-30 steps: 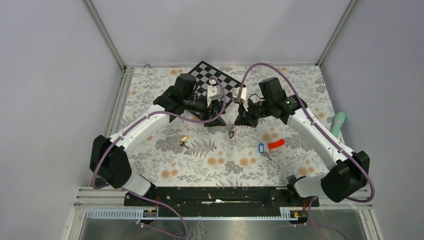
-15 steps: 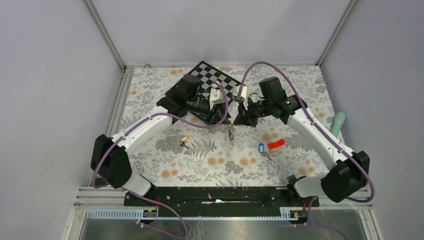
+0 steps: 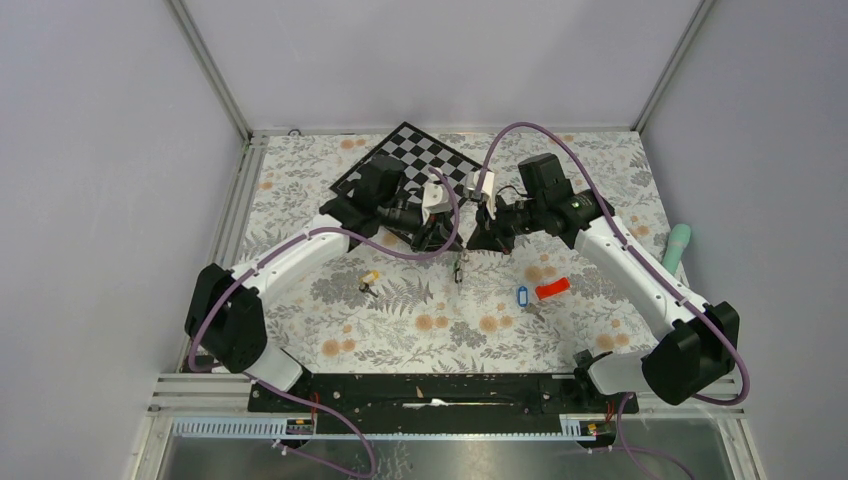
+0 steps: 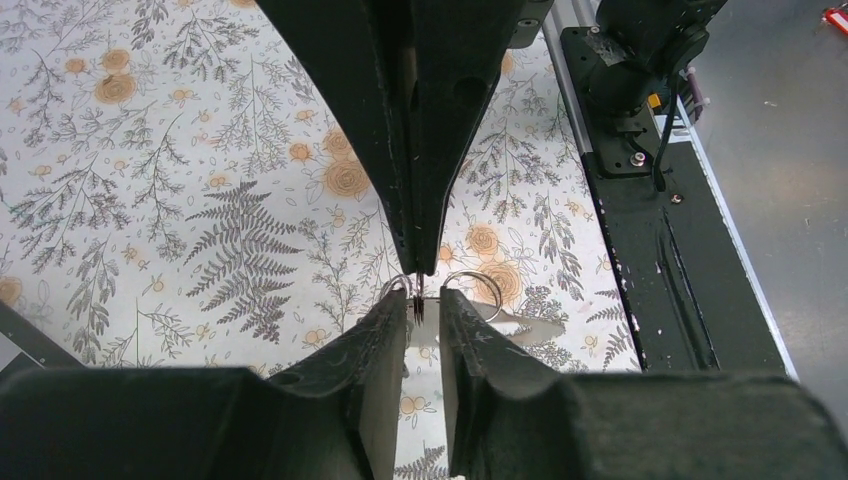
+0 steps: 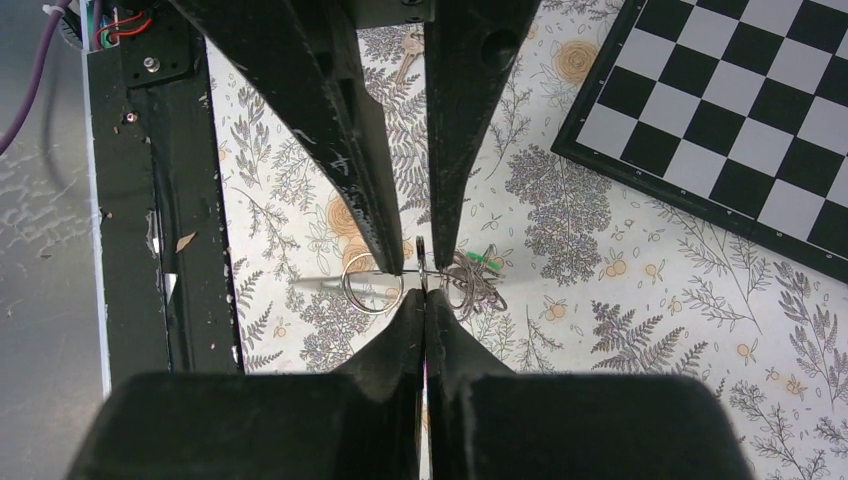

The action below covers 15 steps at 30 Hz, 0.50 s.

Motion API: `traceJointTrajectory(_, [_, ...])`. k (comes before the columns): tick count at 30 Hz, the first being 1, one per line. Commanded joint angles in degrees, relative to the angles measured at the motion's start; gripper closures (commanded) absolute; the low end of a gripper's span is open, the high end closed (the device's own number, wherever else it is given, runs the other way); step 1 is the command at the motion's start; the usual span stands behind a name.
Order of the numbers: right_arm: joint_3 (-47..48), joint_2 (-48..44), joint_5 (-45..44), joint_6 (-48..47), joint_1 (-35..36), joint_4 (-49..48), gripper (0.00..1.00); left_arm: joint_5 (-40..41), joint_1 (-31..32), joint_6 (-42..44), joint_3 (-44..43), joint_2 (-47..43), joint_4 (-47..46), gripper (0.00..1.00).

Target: Put the keys on the keyring

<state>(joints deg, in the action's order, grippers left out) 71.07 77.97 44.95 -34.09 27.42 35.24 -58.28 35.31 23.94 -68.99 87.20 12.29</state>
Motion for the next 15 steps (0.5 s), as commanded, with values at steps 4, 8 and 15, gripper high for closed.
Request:
traceJointTrajectory(4, [0.59, -1.96, 2.43, 0.64, 0.27, -2.18, 1.00, -1.60, 0.45, -1.45, -0.27, 0.64, -4.65, 0.93])
traceJointTrajectory(8, [-0.02, -2.55, 2.07, 0.59, 0.20, -2.15, 1.00, -1.24, 0.37, -2.85, 0.55, 0.20, -6.21, 1.00])
traceJointTrajectory(15, [-0.61, -5.31, 6.35, 1.50, -3.55, -2.38, 0.74, -6.41, -2.26, -17.37, 8.24, -2.91, -23.04, 1.00])
